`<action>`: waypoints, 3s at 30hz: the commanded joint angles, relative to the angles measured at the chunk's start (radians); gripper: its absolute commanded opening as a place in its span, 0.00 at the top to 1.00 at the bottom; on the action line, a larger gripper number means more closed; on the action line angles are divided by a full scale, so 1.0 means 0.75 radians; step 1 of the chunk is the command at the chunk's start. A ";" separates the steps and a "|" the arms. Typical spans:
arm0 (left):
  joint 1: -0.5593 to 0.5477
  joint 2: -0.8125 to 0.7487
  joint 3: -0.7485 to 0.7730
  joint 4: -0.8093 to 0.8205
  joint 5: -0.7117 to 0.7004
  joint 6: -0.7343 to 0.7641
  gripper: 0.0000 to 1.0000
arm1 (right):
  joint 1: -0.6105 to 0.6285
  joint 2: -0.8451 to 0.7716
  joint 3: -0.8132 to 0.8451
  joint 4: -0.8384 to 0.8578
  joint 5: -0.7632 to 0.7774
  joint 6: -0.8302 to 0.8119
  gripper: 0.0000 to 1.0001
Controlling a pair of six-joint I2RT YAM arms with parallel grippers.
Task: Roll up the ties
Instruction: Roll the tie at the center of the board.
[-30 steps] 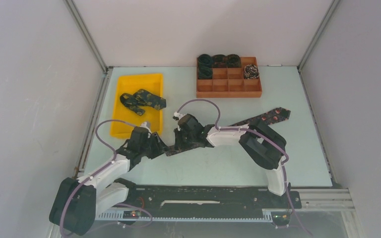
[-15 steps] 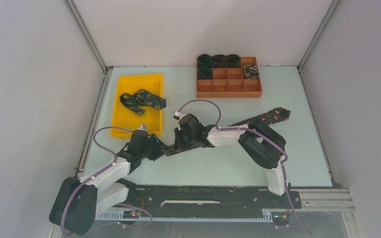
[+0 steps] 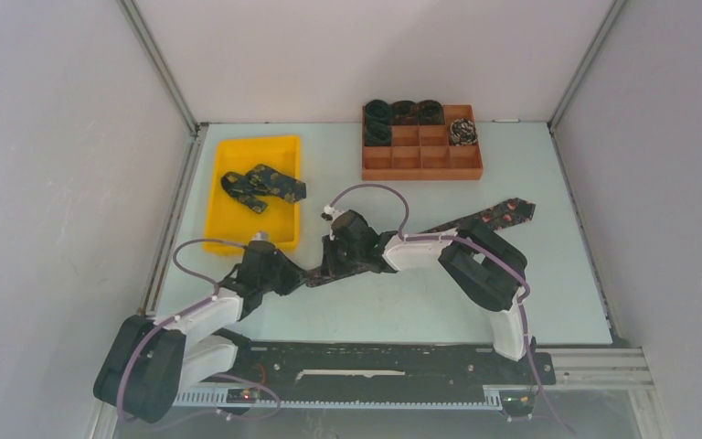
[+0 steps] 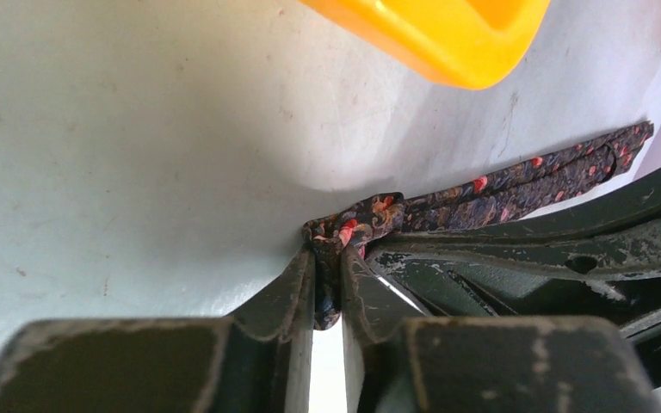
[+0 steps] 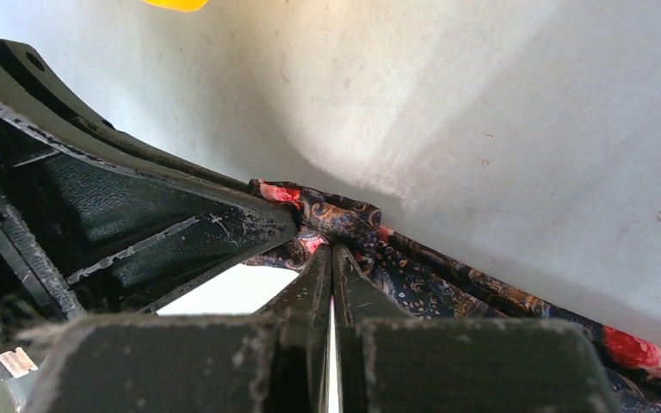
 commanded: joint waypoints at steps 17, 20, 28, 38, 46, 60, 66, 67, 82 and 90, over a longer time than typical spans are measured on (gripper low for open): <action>-0.089 -0.085 0.180 -0.355 -0.213 0.155 1.00 | -0.033 -0.179 0.067 -0.176 0.020 -0.064 1.00; -0.093 -0.098 0.200 -0.389 -0.229 0.169 1.00 | -0.029 -0.178 0.076 -0.175 0.018 -0.064 1.00; -0.100 -0.104 0.241 -0.440 -0.247 0.196 1.00 | -0.001 -0.106 0.115 -0.159 0.004 -0.048 0.98; -0.109 -0.100 0.297 -0.521 -0.270 0.232 1.00 | 0.029 0.005 0.193 -0.160 -0.015 -0.037 0.98; -0.116 -0.101 0.326 -0.548 -0.260 0.249 1.00 | 0.034 0.074 0.213 -0.148 -0.035 -0.016 0.99; -0.124 -0.065 0.400 -0.610 -0.204 0.294 1.00 | 0.036 0.081 0.213 -0.148 -0.044 -0.012 1.00; -0.129 -0.050 0.437 -0.656 -0.203 0.317 1.00 | 0.055 0.094 0.212 -0.148 -0.052 0.001 1.00; -0.130 -0.046 0.445 -0.664 -0.201 0.321 1.00 | 0.059 0.097 0.212 -0.147 -0.053 0.004 1.00; -0.132 0.072 0.537 -0.729 -0.189 0.392 1.00 | 0.074 0.134 0.274 -0.083 -0.104 0.020 1.00; -0.138 0.128 0.568 -0.754 -0.189 0.407 1.00 | 0.081 0.140 0.273 -0.086 -0.134 0.019 1.00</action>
